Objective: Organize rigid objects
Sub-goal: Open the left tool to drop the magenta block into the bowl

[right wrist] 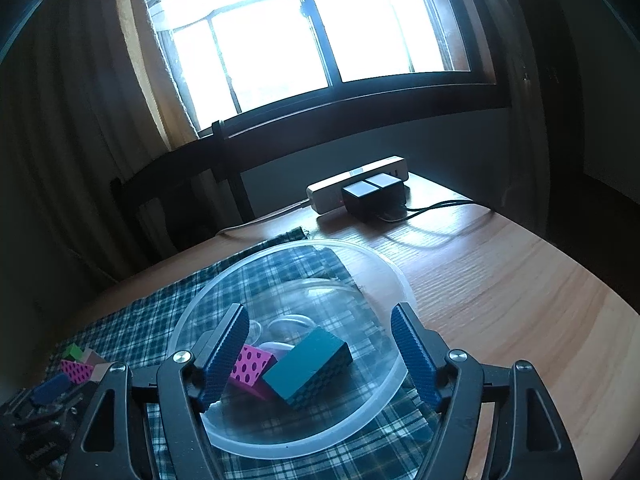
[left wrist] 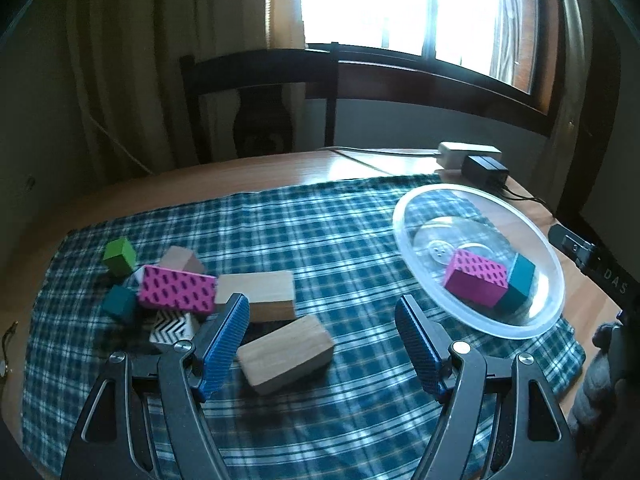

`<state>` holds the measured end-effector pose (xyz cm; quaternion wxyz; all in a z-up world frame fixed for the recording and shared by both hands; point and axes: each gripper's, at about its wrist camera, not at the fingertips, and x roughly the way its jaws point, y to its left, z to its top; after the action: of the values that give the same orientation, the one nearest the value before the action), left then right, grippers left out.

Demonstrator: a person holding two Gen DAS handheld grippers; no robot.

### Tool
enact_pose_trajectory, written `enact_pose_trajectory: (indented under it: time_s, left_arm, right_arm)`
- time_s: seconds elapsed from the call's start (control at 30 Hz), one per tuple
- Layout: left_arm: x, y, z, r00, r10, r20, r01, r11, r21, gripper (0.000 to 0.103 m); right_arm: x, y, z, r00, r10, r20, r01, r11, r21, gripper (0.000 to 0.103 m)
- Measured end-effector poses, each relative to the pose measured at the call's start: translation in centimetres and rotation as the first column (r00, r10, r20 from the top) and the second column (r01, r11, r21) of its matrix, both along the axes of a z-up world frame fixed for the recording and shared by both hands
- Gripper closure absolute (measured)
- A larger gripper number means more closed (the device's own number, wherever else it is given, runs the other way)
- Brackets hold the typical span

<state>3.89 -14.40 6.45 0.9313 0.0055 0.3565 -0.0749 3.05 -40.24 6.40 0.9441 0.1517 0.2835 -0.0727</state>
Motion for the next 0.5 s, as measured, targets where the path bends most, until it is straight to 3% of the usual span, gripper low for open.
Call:
enact_pose_trajectory:
  time_s: [0.5]
  left_arm:
    - [0.1, 7.5, -0.8, 0.982, 0.186, -0.006, -0.187, 0.982, -0.019, 0.027]
  right_arm:
    - [-0.1, 1.1, -0.1, 1.000, 0.000, 0.003, 0.001, 0.999, -0.050, 0.026]
